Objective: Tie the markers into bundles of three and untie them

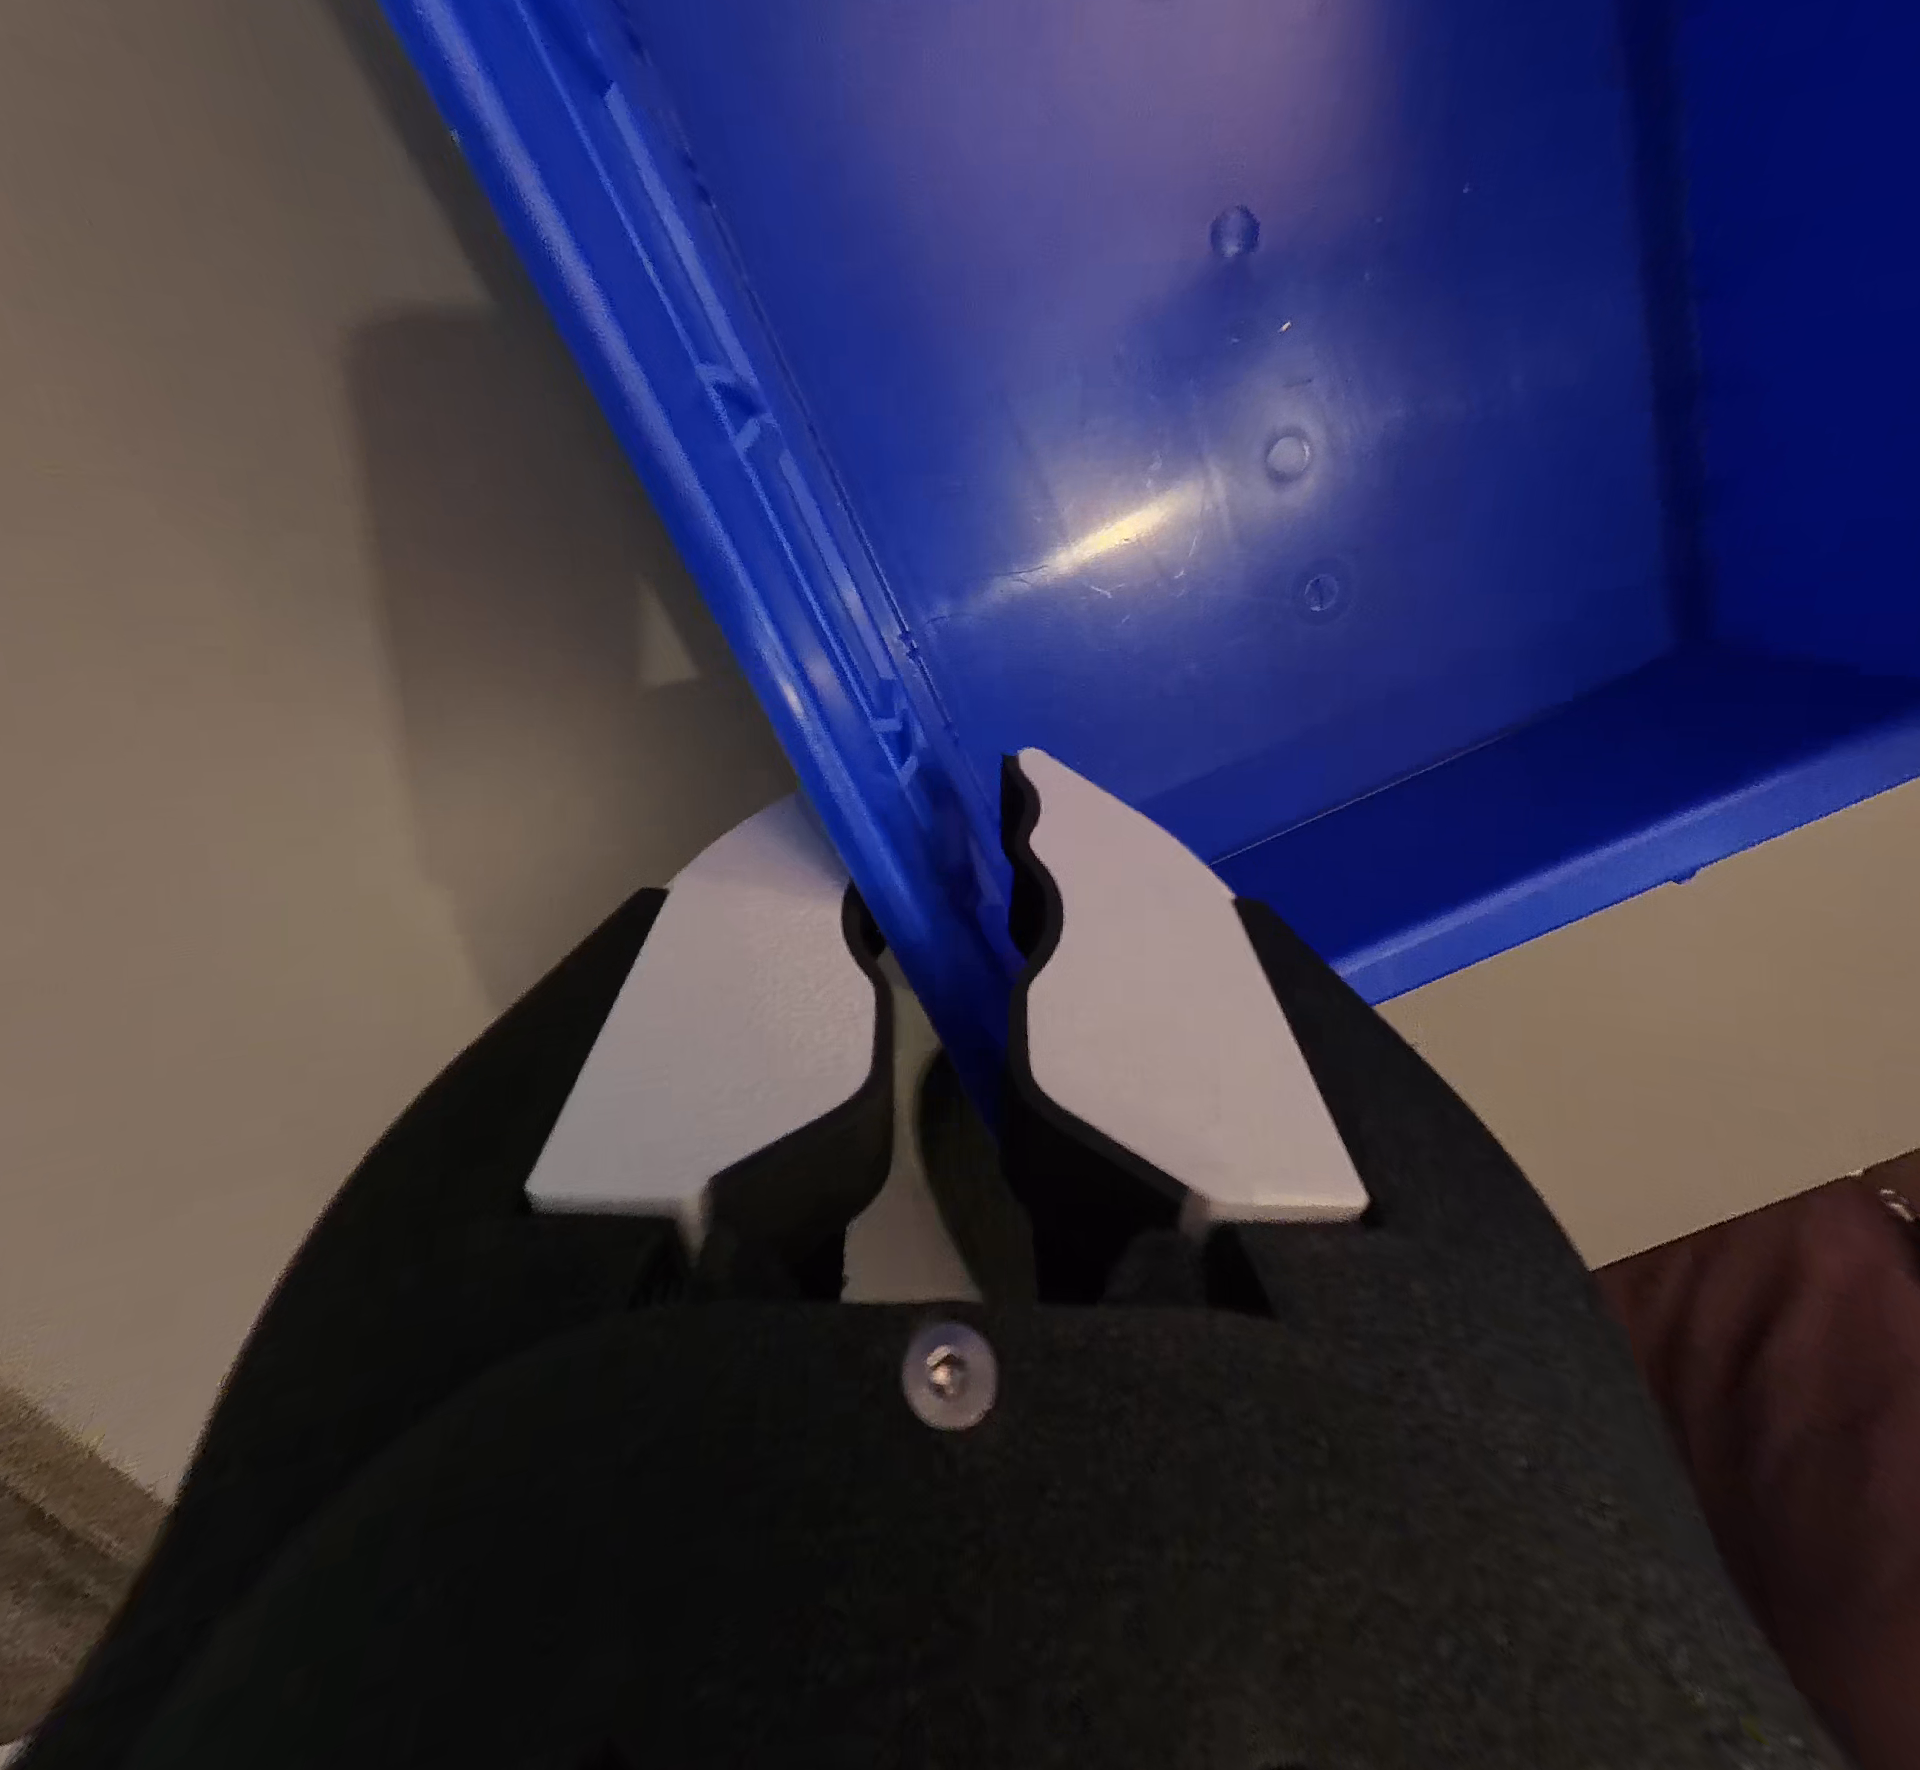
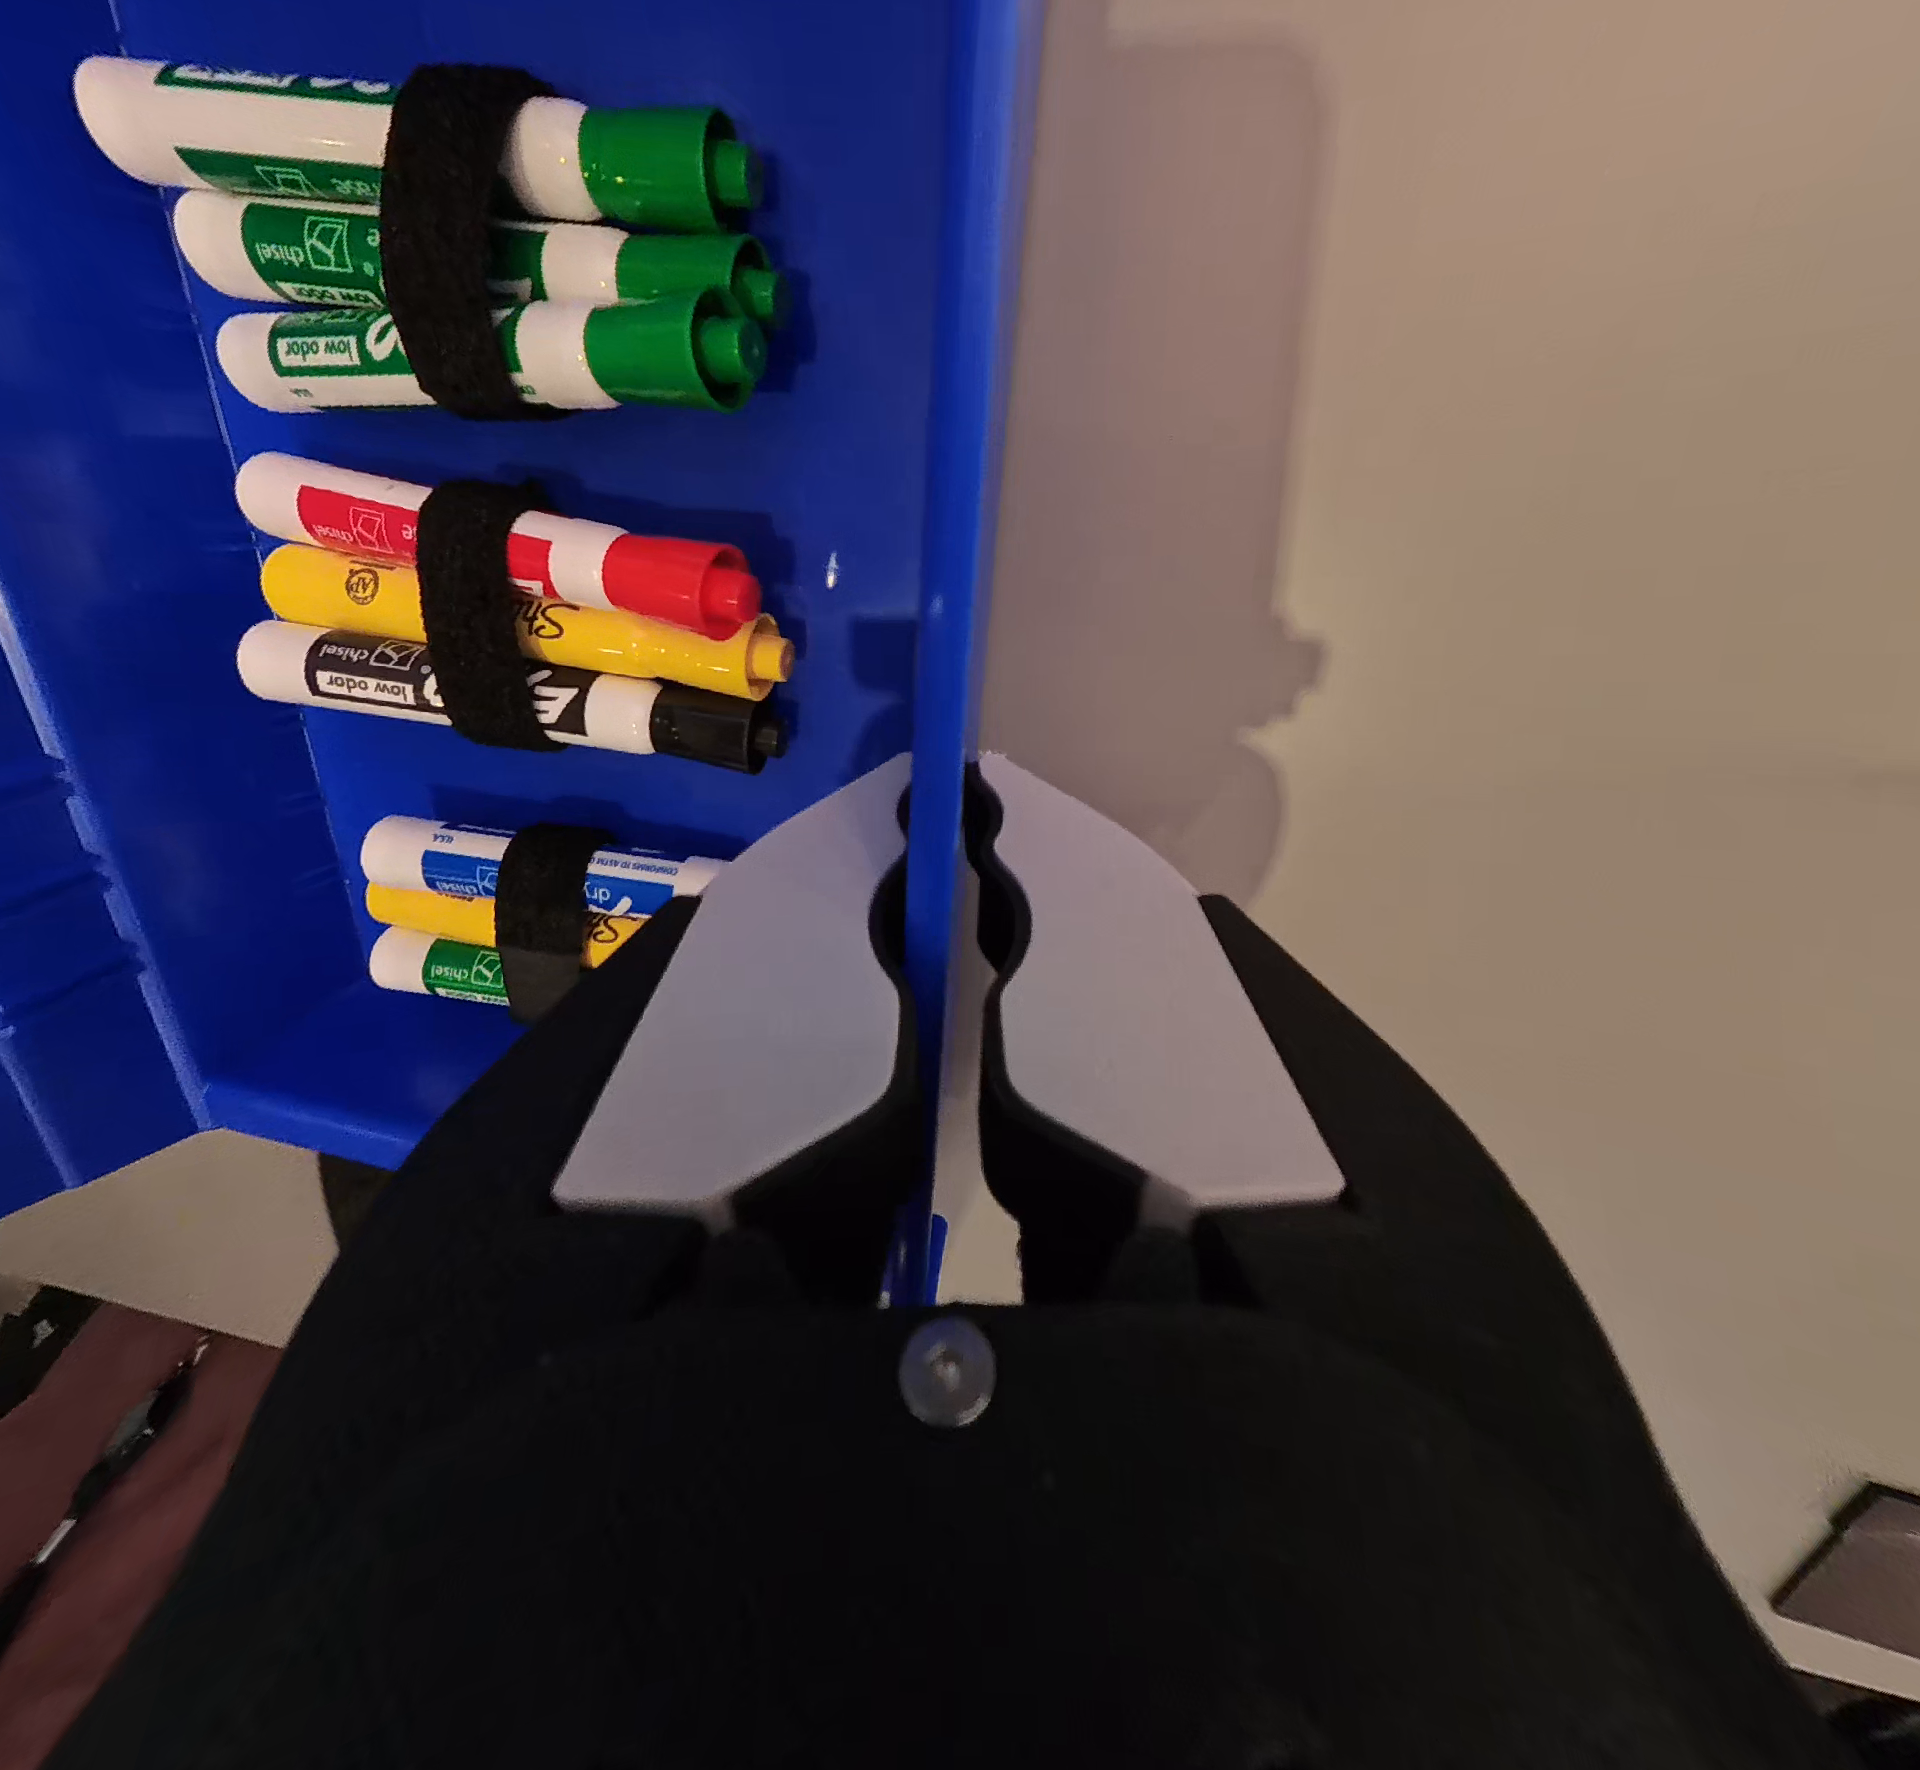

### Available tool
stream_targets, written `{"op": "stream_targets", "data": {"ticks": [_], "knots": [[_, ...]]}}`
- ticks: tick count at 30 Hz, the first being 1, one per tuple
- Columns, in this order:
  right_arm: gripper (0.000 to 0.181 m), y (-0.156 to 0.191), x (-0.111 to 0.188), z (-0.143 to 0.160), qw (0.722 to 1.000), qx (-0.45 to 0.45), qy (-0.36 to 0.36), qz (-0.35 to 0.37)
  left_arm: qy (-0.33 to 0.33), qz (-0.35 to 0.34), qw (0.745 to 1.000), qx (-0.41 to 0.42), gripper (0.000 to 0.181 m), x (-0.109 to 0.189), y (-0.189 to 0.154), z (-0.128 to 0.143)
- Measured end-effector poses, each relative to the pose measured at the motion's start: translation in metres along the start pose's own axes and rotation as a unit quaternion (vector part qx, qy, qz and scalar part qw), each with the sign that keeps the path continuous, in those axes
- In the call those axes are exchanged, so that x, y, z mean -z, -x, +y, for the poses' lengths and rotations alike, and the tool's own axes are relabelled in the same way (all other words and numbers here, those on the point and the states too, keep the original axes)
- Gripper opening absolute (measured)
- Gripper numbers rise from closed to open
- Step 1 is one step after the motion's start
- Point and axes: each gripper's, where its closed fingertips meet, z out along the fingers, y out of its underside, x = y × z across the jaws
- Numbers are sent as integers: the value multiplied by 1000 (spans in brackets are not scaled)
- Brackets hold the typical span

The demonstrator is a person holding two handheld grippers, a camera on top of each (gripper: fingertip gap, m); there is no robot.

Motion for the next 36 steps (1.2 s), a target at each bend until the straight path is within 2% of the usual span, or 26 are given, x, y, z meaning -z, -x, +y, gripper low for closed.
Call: {"op": "stream_targets", "data": {"ticks": [1, 7, 15, 18, 22, 29, 33, 36], "knots": [[8, 5, -1, 0, 1000, 1, 1, -1, -3, 6, 1000, 0, 18, -1, -6, -3], [7, 26, -6, 0, 1000, 12, 2, -3, -7, 20, 1000, -12, 20, -6, -27, -11], [7, 29, -7, 0, 1000, 6, -7, -7, -15, 38, 999, 10, 17, -8, -28, -14], [7, 29, -7, 0, 1000, 6, -6, -8, -25, 16, 999, 15, 9, -8, -12, -15], [7, 27, -7, -1, 1000, 3, -6, -9, -34, 41, 998, 42, 8, -6, 0, -14], [7, 18, -4, 1, 1000, 0, -1, -8, -47, 15, 996, 78, 5, 1, 44, -9], [16, 15, 16, -11, 999, 17, -35, 12, -54, 30, 993, 103, 5, 3, 56, -8], [26, 10, 57, -27, 996, 18, -76, 47, -46, 20, 993, 104, 5, 3, 63, -7]]}}
